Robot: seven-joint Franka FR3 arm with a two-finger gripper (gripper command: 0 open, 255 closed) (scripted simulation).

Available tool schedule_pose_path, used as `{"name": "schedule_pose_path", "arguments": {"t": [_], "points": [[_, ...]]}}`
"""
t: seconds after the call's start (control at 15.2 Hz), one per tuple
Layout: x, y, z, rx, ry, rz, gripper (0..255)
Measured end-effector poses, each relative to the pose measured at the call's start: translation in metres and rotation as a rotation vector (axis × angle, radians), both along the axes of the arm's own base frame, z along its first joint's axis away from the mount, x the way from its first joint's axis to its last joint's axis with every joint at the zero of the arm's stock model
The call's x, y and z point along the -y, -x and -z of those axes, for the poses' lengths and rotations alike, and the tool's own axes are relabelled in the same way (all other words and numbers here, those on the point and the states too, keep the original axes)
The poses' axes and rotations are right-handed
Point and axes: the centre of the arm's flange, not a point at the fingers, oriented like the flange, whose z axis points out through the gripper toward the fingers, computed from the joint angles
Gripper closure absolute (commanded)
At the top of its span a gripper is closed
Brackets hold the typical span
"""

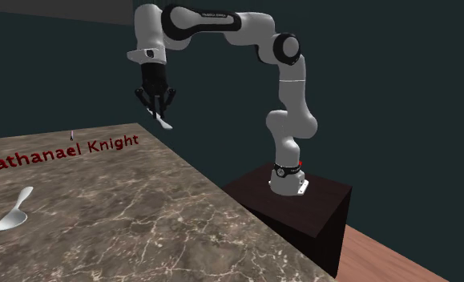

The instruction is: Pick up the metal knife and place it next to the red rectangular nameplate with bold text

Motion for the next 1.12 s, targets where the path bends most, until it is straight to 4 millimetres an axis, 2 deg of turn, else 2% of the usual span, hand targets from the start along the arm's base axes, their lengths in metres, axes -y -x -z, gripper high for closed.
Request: {"name": "schedule_pose_path", "arguments": {"t": [0.4, 0.46, 1.12], "points": [[0.071, 0.032, -0.002, 0.0, 0.0, 0.0, 255], [0.077, 0.035, 0.0, 0.0, 0.0, 0.0, 255], [0.083, 0.038, 0.051, 0.0, 0.0, -0.002, 255]]}}
